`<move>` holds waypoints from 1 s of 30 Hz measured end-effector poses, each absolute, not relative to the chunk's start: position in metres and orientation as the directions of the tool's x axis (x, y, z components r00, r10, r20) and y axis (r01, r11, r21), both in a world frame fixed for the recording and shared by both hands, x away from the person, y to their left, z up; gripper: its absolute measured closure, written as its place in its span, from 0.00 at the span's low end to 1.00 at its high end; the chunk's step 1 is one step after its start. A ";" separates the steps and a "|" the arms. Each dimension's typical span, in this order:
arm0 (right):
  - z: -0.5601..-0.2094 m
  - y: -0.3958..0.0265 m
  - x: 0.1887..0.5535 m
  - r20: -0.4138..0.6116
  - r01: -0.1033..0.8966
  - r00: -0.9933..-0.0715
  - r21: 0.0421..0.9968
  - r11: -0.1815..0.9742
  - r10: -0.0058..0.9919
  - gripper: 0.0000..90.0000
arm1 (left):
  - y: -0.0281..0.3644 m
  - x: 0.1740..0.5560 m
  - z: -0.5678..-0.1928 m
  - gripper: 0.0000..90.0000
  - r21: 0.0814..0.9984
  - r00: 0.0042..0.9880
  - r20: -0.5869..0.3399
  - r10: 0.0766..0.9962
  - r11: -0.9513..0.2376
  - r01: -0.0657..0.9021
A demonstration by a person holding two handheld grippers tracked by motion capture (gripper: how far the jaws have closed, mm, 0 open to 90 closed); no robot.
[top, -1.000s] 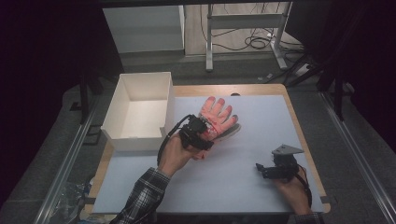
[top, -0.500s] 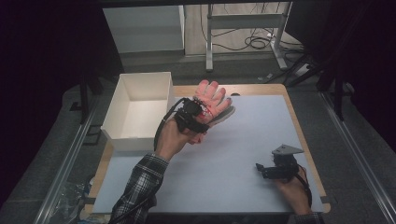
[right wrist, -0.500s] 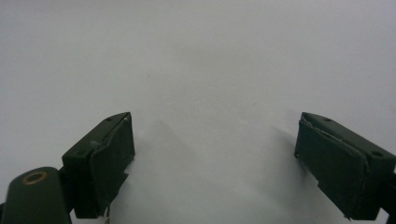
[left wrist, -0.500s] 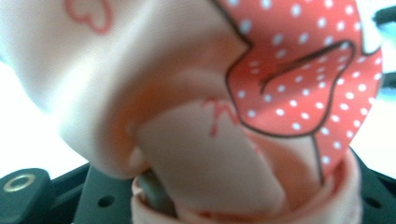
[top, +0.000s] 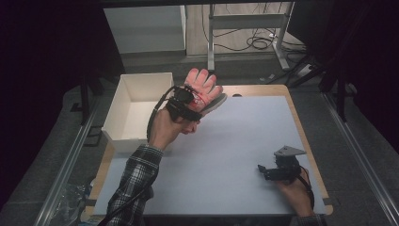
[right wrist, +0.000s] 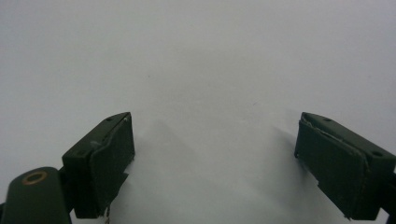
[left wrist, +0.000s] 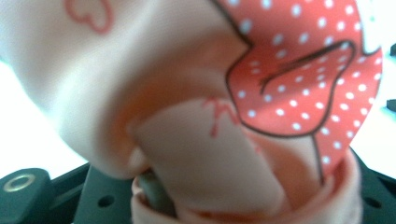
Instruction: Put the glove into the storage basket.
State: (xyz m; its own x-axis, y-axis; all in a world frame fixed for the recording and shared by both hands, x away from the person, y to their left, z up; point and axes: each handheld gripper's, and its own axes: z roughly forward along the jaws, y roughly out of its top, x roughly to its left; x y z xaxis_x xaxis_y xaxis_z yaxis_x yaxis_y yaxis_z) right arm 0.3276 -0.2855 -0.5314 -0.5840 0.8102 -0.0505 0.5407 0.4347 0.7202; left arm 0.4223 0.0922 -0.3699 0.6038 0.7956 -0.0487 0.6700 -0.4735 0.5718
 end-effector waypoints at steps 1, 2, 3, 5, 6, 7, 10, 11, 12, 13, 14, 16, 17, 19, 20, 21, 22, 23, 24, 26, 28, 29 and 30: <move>-0.531 -0.285 0.328 -0.051 0.540 -0.584 0.720 0.435 0.810 0.14 | 0.095 0.423 -0.368 0.54 0.571 0.596 -0.048 0.802 -0.467 0.675; -0.531 -0.286 0.328 -0.051 0.540 -0.584 0.720 0.435 0.810 0.14 | 0.101 0.425 -0.365 0.54 0.573 0.582 -0.046 0.812 -0.456 0.681; -0.531 -0.286 0.328 -0.051 0.540 -0.584 0.720 0.435 0.810 0.14 | 0.101 0.425 -0.365 0.54 0.573 0.582 -0.046 0.812 -0.456 0.681; -0.531 -0.285 0.328 -0.051 0.540 -0.584 0.720 0.435 0.810 0.14 | 0.108 0.426 -0.361 0.54 0.577 0.566 -0.041 0.823 -0.443 0.686; -0.531 -0.286 0.328 -0.051 0.540 -0.584 0.720 0.435 0.810 0.14 | 0.115 0.427 -0.358 0.54 0.578 0.551 -0.037 0.834 -0.432 0.692; -0.531 -0.286 0.328 -0.051 0.540 -0.584 0.720 0.435 0.810 0.14 | 0.115 0.427 -0.358 0.54 0.578 0.551 -0.037 0.834 -0.432 0.692; -0.531 -0.285 0.328 -0.050 0.541 -0.584 0.720 0.435 0.810 0.14 | 0.129 0.427 -0.351 0.54 0.587 0.526 -0.035 0.850 -0.408 0.699; -0.531 -0.285 0.328 -0.050 0.541 -0.584 0.720 0.435 0.810 0.14 | 0.129 0.427 -0.351 0.54 0.587 0.526 -0.035 0.850 -0.408 0.699; -0.531 -0.285 0.328 -0.051 0.540 -0.584 0.720 0.435 0.810 0.14 | 0.134 0.428 -0.349 0.54 0.588 0.517 -0.030 0.856 -0.403 0.702; -0.531 -0.285 0.328 -0.051 0.541 -0.584 0.720 0.435 0.810 0.14 | 0.136 0.428 -0.348 0.54 0.589 0.510 -0.030 0.860 -0.397 0.704; -0.531 -0.286 0.328 -0.051 0.540 -0.584 0.720 0.435 0.810 0.14 | 0.142 0.428 -0.346 0.54 0.590 0.498 -0.031 0.867 -0.386 0.709; -0.531 -0.286 0.328 -0.051 0.540 -0.584 0.720 0.435 0.810 0.14 | 0.151 0.429 -0.344 0.53 0.589 0.477 -0.027 0.878 -0.372 0.718; -0.531 -0.286 0.328 -0.051 0.540 -0.584 0.720 0.435 0.810 0.14 | 0.154 0.430 -0.344 0.53 0.590 0.467 -0.026 0.884 -0.363 0.721; -0.531 -0.286 0.328 -0.051 0.540 -0.584 0.720 0.435 0.810 0.14 | 0.163 0.431 -0.344 0.53 0.588 0.443 -0.028 0.896 -0.344 0.732; -0.531 -0.286 0.328 -0.051 0.540 -0.584 0.720 0.435 0.810 0.14 | 0.170 0.431 -0.345 0.53 0.589 0.427 -0.030 0.904 -0.329 0.738; -0.531 -0.286 0.328 -0.051 0.540 -0.584 0.720 0.435 0.810 0.14 | 0.174 0.432 -0.345 0.53 0.588 0.412 -0.030 0.911 -0.318 0.744; -0.531 -0.286 0.328 -0.053 0.538 -0.584 0.722 0.435 0.810 0.14 | 0.179 0.432 -0.346 0.53 0.587 0.403 -0.029 0.915 -0.311 0.747; -0.532 -0.286 0.328 -0.054 0.538 -0.584 0.721 0.436 0.810 0.14 | 0.182 0.432 -0.347 0.53 0.591 0.391 -0.032 0.920 -0.298 0.749; -0.532 -0.286 0.328 -0.055 0.537 -0.584 0.722 0.436 0.810 0.14 | 0.187 0.433 -0.349 0.53 0.591 0.374 -0.034 0.927 -0.283 0.756; -0.531 -0.286 0.328 -0.052 0.539 -0.584 0.721 0.435 0.810 0.14 | 0.196 0.433 -0.352 0.53 0.589 0.350 -0.035 0.936 -0.263 0.764; -0.531 -0.286 0.328 -0.053 0.539 -0.584 0.721 0.436 0.810 0.14 | 0.203 0.434 -0.355 0.53 0.584 0.328 -0.031 0.944 -0.249 0.772; -0.531 -0.286 0.328 -0.053 0.539 -0.584 0.721 0.436 0.810 0.14 | 0.209 0.435 -0.359 0.53 0.581 0.307 -0.030 0.951 -0.233 0.779; -0.531 -0.286 0.328 -0.053 0.539 -0.584 0.721 0.436 0.810 0.14 | 0.209 0.435 -0.359 0.53 0.581 0.307 -0.030 0.951 -0.233 0.779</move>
State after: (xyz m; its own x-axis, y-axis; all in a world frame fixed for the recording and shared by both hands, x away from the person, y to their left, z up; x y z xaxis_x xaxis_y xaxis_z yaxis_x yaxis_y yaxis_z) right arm 0.3277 -0.2856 -0.5315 -0.5844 0.8098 -0.0529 0.5387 0.4358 0.7211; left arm 0.4350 0.2094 -0.3594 0.3068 0.9513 -0.0297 0.7795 -0.2332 0.5814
